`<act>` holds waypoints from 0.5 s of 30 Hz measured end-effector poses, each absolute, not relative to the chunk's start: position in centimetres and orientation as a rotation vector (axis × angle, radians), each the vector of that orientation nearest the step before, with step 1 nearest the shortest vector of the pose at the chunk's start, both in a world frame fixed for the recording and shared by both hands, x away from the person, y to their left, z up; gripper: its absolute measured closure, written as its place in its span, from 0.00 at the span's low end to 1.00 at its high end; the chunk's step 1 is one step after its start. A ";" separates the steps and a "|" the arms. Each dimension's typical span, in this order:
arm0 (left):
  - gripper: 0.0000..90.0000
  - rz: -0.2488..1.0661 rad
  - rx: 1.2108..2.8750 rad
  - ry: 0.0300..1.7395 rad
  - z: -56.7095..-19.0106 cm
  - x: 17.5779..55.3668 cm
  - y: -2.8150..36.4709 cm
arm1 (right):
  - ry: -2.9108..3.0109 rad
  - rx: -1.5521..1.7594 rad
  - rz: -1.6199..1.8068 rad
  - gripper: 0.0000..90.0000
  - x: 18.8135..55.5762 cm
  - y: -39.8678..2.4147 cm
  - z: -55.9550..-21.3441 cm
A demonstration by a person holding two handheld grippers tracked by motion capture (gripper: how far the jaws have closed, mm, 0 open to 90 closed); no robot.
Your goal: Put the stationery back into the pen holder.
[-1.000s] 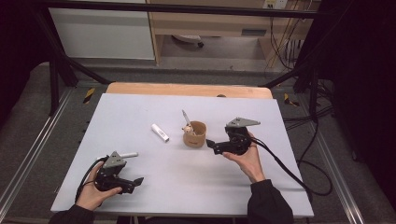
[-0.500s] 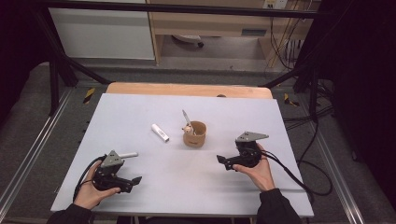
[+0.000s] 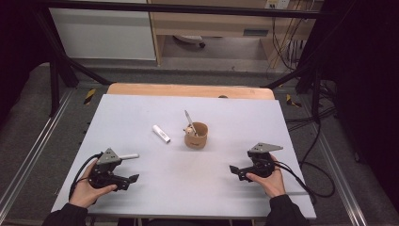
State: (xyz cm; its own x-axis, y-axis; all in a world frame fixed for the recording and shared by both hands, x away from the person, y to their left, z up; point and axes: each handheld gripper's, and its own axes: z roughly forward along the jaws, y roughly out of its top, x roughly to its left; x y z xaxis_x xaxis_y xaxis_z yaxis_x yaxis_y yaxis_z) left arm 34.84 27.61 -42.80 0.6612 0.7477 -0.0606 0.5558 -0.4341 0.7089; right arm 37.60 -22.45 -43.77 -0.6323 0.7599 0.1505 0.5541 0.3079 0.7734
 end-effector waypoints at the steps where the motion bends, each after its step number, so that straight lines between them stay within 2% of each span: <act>1: 0.08 0.342 2.155 1.001 -42.7 34.9 27.7 | 2.336 1.191 1.230 0.01 37.6 -22.5 -43.8; 10: 0.13 0.376 2.165 1.023 -41.6 36.1 29.5 | 2.360 1.179 1.219 0.01 37.2 -22.6 -44.1; 15: 0.21 0.390 2.166 1.054 -41.3 37.2 30.4 | 2.360 1.176 1.213 0.01 37.2 -22.7 -44.1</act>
